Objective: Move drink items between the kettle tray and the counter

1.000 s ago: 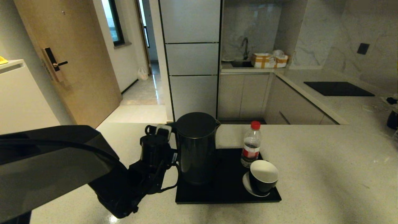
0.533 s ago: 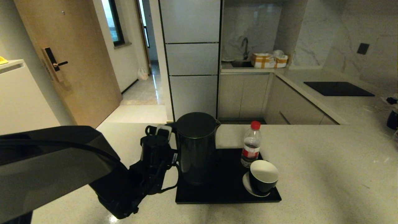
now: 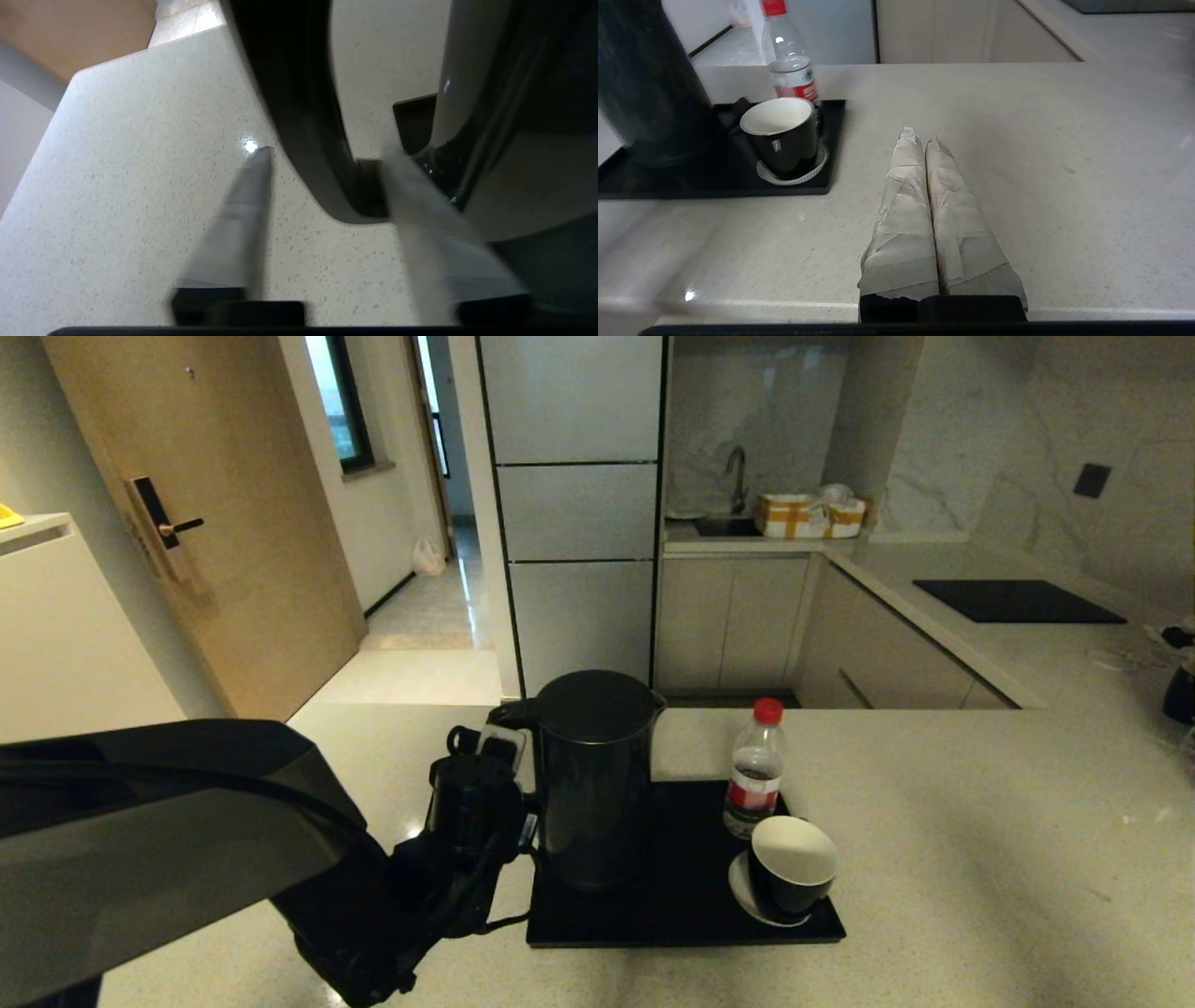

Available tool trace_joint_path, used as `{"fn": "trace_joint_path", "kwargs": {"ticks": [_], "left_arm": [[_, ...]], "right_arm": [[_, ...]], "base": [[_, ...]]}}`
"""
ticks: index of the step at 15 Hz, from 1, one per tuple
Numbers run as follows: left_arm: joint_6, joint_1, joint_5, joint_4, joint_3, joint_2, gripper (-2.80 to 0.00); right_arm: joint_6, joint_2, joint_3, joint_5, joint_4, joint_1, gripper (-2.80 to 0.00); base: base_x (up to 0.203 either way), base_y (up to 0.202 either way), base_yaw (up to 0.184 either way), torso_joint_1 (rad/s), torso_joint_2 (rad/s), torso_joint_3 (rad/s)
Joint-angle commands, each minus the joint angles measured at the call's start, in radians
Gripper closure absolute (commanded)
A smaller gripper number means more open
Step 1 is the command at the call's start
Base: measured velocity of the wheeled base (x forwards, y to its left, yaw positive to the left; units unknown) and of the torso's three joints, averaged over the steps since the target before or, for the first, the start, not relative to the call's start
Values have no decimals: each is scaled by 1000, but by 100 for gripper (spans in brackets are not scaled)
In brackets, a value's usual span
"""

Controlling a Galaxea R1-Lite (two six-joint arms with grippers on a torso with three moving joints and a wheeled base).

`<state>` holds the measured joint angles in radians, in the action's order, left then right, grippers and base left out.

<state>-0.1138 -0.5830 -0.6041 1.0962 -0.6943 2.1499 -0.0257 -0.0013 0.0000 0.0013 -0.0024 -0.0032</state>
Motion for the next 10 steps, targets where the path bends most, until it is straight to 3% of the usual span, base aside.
{"fn": "trace_joint_path", "kwargs": {"ticks": [1, 10], "left_arm": [[4, -2, -3, 22, 3, -21, -280], [10, -27, -5, 75, 100, -104, -280]], "right_arm": [[0, 0, 0, 0, -1, 0, 0], [-2, 0, 0, 0, -1, 0, 0]], "base": [[0, 0, 0, 0, 0, 0], [0, 0, 0, 0, 0, 0]]}}
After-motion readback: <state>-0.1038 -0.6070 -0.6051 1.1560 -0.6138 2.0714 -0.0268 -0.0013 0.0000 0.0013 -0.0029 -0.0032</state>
